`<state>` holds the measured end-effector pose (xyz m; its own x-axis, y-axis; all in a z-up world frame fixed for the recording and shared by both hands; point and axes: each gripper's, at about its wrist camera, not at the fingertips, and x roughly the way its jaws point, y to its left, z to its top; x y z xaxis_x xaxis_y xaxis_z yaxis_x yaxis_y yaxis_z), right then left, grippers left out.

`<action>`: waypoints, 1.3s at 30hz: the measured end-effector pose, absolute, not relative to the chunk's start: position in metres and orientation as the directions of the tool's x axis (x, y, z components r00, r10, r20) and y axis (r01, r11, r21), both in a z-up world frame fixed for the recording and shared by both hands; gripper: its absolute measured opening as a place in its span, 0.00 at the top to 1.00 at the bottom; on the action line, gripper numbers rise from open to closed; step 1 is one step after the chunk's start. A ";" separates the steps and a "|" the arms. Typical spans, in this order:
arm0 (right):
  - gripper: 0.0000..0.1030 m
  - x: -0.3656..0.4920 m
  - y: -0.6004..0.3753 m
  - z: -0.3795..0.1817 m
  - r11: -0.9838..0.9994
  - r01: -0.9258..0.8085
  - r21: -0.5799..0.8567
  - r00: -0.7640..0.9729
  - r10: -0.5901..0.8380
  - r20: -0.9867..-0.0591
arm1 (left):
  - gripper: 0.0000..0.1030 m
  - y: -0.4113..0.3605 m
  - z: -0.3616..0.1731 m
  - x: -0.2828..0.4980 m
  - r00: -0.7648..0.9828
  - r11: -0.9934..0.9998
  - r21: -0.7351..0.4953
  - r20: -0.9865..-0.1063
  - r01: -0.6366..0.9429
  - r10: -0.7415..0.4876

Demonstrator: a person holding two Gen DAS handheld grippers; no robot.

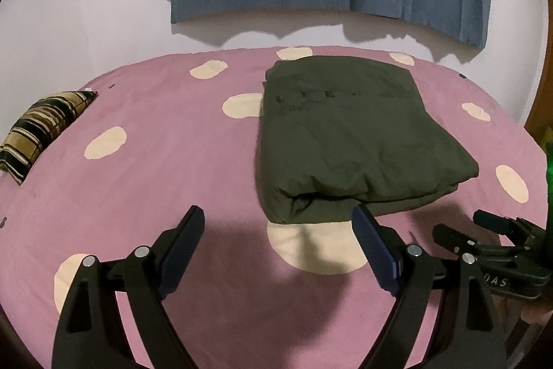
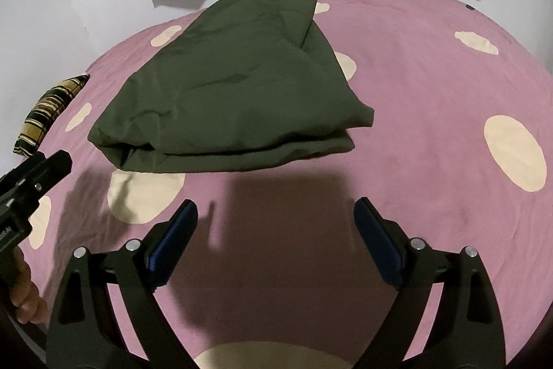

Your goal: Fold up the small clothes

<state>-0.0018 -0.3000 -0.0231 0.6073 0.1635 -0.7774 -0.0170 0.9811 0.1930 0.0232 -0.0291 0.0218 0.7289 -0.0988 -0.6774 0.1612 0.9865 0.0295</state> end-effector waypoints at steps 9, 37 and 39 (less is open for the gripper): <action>0.11 -0.004 -0.297 -0.023 0.982 -0.019 0.189 0.607 0.162 -0.778 | 0.17 -0.027 0.023 0.024 0.722 0.990 0.014 -0.686 0.142 -0.094; 0.11 0.000 -0.299 -0.026 0.980 -0.017 0.196 0.590 0.169 -0.789 | 0.17 -0.025 0.019 0.026 0.706 0.992 0.023 -0.705 0.122 -0.071; 0.11 0.000 -0.300 -0.027 0.980 -0.016 0.197 0.590 0.169 -0.790 | 0.17 -0.025 0.019 0.027 0.705 0.992 0.030 -0.706 0.125 -0.068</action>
